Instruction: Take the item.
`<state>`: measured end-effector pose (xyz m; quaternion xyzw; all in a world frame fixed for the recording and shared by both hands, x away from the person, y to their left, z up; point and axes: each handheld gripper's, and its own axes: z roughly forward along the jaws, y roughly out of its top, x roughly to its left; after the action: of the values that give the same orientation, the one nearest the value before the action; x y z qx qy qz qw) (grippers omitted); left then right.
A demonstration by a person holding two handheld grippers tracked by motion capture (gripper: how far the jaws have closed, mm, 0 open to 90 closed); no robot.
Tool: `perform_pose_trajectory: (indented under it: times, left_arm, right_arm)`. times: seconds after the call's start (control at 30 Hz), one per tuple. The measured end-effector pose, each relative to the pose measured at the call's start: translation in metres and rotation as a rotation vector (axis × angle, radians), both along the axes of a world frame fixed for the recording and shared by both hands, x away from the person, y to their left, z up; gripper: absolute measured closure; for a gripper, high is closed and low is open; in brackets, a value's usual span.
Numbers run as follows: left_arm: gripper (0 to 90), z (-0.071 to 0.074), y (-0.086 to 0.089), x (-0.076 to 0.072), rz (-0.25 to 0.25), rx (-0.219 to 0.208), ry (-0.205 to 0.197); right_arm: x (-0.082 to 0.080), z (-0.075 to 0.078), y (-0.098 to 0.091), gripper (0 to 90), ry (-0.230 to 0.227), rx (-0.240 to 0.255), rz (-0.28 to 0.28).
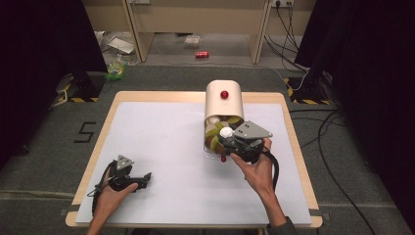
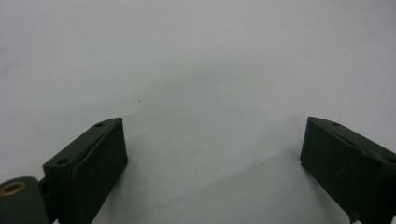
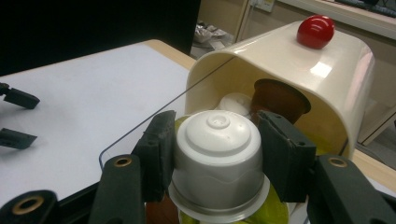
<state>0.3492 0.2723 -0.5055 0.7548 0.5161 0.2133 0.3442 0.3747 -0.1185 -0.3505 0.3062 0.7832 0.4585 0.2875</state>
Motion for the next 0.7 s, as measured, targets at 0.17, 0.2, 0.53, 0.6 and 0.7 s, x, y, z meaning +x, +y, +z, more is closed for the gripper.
perform_pose_trajectory:
  times: [0.17,0.2,0.53,0.6,0.7]
  left_arm:
    - [6.4,0.0,0.0,0.0,0.0,-0.001,0.0]
    - [6.4,0.0,0.0,0.0,0.0,0.0,0.0]
    - [6.4,0.0,0.0,0.0,0.0,-0.001,-0.001]
    - [6.3,0.0,0.0,0.0,0.0,0.0,0.0]
    - [6.4,0.0,0.0,0.0,0.0,-0.001,-0.001]
  right_arm:
    - [-0.003,0.004,-0.006,48.7,0.005,0.015,-0.001]
    - [-0.004,0.004,-0.008,48.7,0.007,0.016,0.0]
    - [-0.01,0.011,-0.033,48.7,0.017,0.063,-0.037]
    - [-0.011,0.012,-0.038,48.7,0.014,0.074,-0.043]
    - [-0.014,0.014,-0.044,48.7,0.016,0.085,-0.058]
